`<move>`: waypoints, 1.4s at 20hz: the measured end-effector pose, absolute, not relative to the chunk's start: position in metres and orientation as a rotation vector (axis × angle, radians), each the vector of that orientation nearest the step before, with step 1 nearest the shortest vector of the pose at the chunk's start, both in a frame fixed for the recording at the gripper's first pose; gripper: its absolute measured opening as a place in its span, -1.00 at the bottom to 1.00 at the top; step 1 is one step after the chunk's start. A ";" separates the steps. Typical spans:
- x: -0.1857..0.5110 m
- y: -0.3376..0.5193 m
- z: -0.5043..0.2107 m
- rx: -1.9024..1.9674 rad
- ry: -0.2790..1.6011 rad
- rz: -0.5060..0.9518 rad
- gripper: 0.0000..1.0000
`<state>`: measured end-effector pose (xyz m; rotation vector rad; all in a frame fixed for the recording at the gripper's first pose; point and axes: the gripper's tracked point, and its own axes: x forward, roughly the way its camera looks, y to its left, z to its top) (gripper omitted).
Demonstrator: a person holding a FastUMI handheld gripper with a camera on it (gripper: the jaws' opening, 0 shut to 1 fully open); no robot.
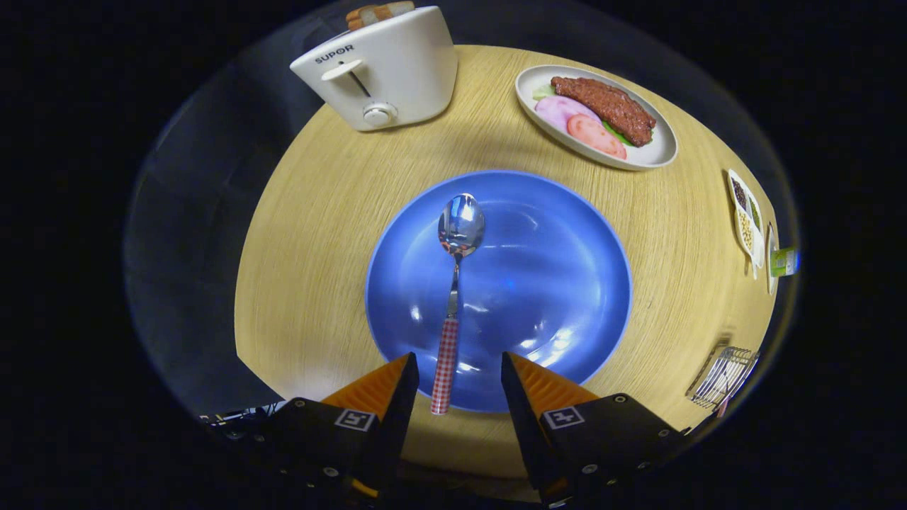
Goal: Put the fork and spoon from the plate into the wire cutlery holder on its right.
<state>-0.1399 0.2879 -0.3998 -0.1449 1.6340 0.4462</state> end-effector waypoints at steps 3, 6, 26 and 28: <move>-0.144 0.287 -0.409 -0.161 1.651 0.422 0.12; -0.151 0.286 -0.417 -0.168 1.669 0.405 -0.21; -0.147 0.054 -0.304 -0.081 1.648 0.194 -0.81; -0.152 0.015 -0.294 -0.088 1.647 0.138 -0.80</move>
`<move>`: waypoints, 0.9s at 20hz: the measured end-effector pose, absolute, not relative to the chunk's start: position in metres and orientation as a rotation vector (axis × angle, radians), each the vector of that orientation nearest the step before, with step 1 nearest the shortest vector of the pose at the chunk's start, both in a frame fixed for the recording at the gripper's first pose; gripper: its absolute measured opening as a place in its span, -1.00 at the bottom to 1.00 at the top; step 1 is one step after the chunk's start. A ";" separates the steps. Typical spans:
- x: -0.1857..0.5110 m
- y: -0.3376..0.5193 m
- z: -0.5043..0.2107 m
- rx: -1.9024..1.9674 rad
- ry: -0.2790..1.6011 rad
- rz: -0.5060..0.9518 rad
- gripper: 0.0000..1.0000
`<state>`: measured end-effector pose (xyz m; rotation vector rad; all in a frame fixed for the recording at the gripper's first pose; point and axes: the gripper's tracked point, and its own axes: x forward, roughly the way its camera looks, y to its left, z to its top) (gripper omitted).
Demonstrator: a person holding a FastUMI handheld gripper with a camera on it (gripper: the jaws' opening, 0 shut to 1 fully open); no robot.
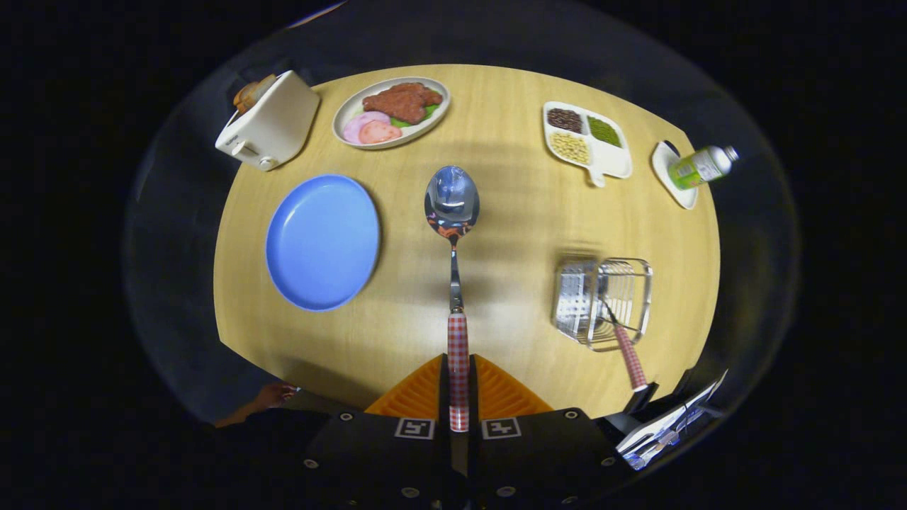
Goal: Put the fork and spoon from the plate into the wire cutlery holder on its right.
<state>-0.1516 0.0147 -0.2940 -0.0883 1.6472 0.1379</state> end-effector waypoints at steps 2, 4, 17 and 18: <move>-0.159 -0.018 -0.286 -0.084 1.666 0.091 -0.81; -0.172 -0.048 -0.282 -0.076 1.705 0.062 -0.81; -0.192 -0.098 -0.305 -0.030 1.912 0.050 -0.79; -0.192 -0.099 -0.307 -0.033 1.932 0.057 -0.79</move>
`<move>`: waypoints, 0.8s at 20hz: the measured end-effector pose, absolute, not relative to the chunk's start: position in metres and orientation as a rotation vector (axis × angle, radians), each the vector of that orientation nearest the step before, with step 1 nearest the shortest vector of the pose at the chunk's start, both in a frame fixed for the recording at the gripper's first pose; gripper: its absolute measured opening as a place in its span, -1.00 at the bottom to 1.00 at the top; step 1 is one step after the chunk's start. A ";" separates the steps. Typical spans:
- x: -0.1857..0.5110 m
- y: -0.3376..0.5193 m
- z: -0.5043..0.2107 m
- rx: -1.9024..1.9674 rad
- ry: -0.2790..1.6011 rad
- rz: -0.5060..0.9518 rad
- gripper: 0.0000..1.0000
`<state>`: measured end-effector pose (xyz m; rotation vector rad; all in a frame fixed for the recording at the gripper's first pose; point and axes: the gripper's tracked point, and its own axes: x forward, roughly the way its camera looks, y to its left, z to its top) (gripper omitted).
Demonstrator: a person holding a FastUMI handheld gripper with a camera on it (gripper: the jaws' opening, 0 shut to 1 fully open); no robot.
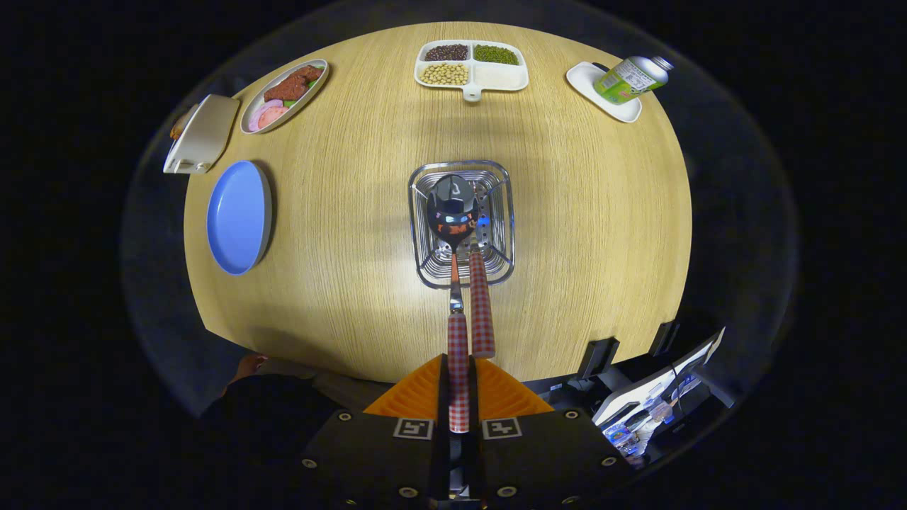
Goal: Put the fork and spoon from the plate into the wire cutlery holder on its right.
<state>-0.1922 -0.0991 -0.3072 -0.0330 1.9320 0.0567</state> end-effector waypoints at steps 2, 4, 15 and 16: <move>-0.190 -0.100 -0.310 -0.046 1.958 0.058 -0.78; -0.190 -0.097 -0.309 -0.017 1.980 0.057 -0.79; -0.160 -0.087 -0.298 0.191 1.882 -0.007 -0.73; -0.160 -0.089 -0.300 0.180 1.871 -0.011 -0.73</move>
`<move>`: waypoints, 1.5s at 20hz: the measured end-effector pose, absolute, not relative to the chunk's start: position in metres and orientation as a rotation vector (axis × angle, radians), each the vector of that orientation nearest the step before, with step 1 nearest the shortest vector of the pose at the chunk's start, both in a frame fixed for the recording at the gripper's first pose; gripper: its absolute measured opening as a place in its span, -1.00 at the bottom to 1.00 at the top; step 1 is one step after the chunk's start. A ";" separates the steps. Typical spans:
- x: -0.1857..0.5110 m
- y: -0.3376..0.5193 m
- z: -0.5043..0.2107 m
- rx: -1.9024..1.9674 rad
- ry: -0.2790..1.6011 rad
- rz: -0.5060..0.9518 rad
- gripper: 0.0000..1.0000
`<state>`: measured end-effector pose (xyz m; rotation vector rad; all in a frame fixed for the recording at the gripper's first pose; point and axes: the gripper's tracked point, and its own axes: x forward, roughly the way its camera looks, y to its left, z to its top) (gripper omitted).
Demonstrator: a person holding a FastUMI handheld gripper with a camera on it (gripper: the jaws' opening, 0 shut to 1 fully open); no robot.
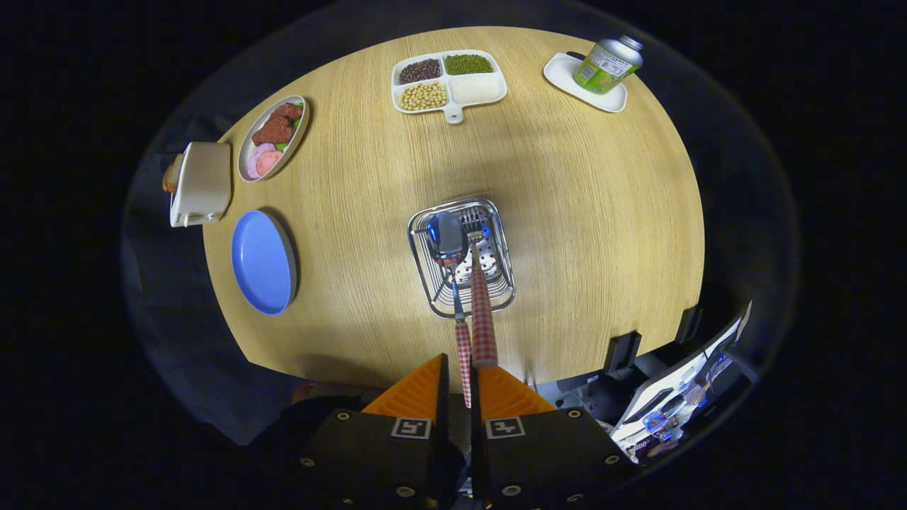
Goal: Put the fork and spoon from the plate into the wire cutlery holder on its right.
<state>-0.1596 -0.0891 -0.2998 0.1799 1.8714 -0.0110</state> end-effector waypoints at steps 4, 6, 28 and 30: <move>-0.163 -0.081 -0.307 0.184 1.842 -0.001 -0.72; -0.169 -0.082 -0.300 0.163 1.838 0.019 -0.72; -0.041 -0.118 -0.151 0.199 0.826 0.017 0.78; -0.025 -0.122 -0.127 0.205 0.697 0.012 0.79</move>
